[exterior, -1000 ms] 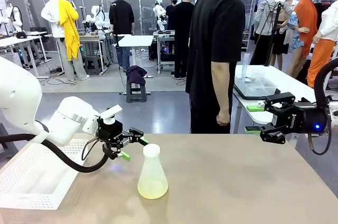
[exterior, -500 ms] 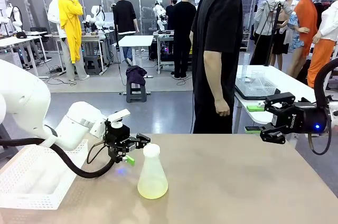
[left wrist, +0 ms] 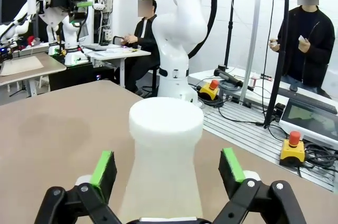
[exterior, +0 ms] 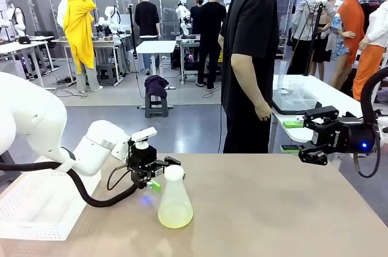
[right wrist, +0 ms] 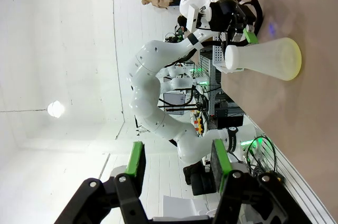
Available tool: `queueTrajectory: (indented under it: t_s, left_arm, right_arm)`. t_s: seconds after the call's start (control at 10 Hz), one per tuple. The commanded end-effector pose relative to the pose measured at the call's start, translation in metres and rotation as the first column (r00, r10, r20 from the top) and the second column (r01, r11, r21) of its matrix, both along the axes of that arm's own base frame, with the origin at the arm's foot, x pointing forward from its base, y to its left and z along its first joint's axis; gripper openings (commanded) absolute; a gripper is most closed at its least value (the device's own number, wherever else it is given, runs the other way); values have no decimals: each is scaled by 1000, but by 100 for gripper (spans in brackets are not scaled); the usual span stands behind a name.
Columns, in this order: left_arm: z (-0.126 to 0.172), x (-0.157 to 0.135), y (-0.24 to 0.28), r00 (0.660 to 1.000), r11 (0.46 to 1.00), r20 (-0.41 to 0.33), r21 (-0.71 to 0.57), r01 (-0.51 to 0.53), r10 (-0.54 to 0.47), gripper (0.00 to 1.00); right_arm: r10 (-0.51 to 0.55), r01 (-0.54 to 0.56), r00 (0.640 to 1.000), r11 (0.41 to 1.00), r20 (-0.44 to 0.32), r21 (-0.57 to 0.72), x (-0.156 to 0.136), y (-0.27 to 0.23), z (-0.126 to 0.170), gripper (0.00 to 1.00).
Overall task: Prepare the solutions needed for the experiment.
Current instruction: When the human places the Big flask in the center of the table, pick up the Big flask and place it in the left Organizing basket.
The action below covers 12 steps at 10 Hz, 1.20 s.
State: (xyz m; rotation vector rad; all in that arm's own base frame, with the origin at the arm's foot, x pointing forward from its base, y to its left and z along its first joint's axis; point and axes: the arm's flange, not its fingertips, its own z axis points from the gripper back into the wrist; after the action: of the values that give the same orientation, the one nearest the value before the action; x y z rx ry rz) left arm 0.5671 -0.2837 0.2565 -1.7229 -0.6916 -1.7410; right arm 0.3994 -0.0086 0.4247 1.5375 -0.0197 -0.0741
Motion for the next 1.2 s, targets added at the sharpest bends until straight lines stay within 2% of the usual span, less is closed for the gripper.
queueTrajectory:
  t_s: [0.0,0.9,1.1]
  left_arm:
    - [-2,6,-11,998,999,-51,-40,27,-29,100]
    - [-9,-2,-37,986,990,-98,-51,128,-132,100]
    - [-11,-2,-36,984,990,-115,-47,133,-137,82]
  right_arm:
    - [1,-1,1000,1000,4,5,-1,0,1,64]
    - [1,-1,1000,1000,4,5,-1,0,1,64]
    - [1,-1,1000,1000,4,5,-1,0,1,64]
